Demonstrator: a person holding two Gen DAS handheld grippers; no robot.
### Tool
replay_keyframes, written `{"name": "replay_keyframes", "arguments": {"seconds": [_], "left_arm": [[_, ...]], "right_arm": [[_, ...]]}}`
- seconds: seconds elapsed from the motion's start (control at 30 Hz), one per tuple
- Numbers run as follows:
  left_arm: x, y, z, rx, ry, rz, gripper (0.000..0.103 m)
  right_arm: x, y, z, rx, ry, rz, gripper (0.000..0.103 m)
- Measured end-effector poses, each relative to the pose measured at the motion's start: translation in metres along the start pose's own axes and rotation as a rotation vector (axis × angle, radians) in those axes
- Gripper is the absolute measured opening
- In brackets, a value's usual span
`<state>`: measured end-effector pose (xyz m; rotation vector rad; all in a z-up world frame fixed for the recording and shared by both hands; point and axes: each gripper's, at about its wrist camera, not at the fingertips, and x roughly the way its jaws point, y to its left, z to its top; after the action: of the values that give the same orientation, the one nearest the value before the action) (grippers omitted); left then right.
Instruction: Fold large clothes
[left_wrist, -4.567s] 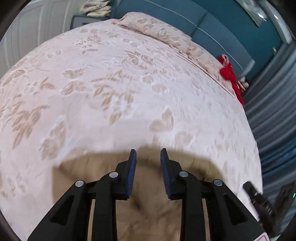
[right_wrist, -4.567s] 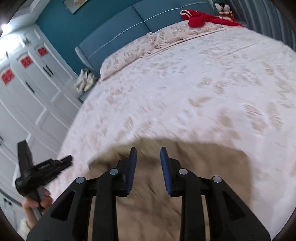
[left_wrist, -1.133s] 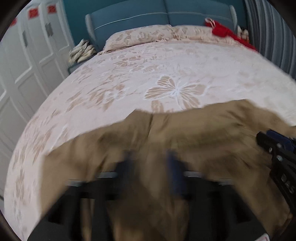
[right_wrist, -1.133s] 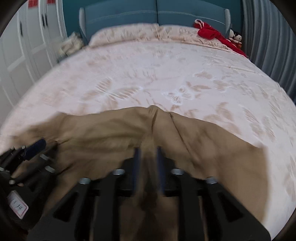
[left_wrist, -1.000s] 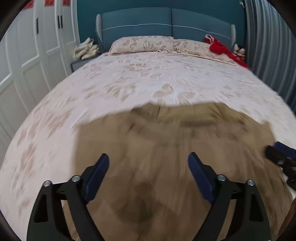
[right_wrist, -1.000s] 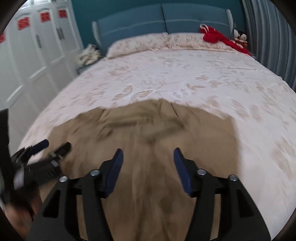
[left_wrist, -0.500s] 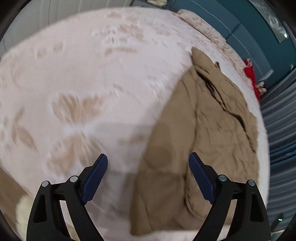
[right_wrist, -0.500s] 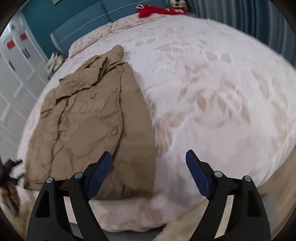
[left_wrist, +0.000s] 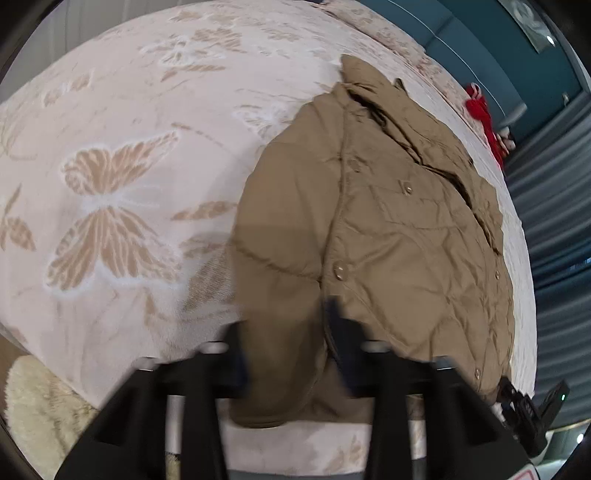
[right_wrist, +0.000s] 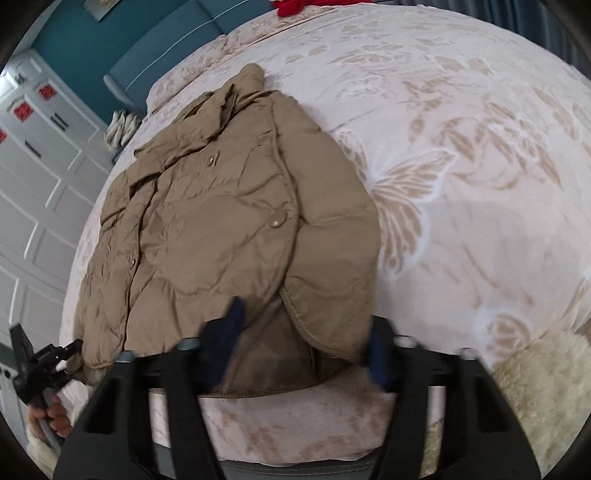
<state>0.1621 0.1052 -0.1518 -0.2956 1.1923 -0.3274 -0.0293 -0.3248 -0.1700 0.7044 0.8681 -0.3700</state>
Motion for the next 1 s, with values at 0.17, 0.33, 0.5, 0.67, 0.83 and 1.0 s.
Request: {"name": "replay_keyframes", "arguments": {"seconds": [0.17, 0.33, 0.5, 0.67, 0.83, 1.0], "left_arm": [[-0.029, -0.009, 0.001, 0.019, -0.044, -0.052, 0.003], [-0.083, -0.026, -0.005, 0.115, -0.071, -0.077, 0.001], [-0.157, -0.028, -0.042, 0.289, 0.002, -0.033, 0.001], [-0.238, -0.026, -0.066, 0.261, -0.041, -0.039, 0.001], [-0.267, -0.053, -0.038, 0.271, -0.211, -0.094, 0.001], [-0.227, -0.080, 0.015, 0.285, -0.320, -0.027, 0.002]], "right_arm": [[-0.021, 0.003, 0.007, -0.017, -0.006, 0.007, 0.006], [-0.073, 0.018, 0.006, -0.136, -0.020, 0.061, 0.004], [-0.144, 0.035, -0.027, -0.347, 0.050, 0.084, 0.004], [-0.230, 0.038, -0.050, -0.354, 0.029, 0.165, 0.004], [-0.263, 0.051, -0.016, -0.306, -0.186, 0.204, 0.003], [-0.214, 0.063, 0.047, -0.237, -0.289, 0.208, 0.003]]}}
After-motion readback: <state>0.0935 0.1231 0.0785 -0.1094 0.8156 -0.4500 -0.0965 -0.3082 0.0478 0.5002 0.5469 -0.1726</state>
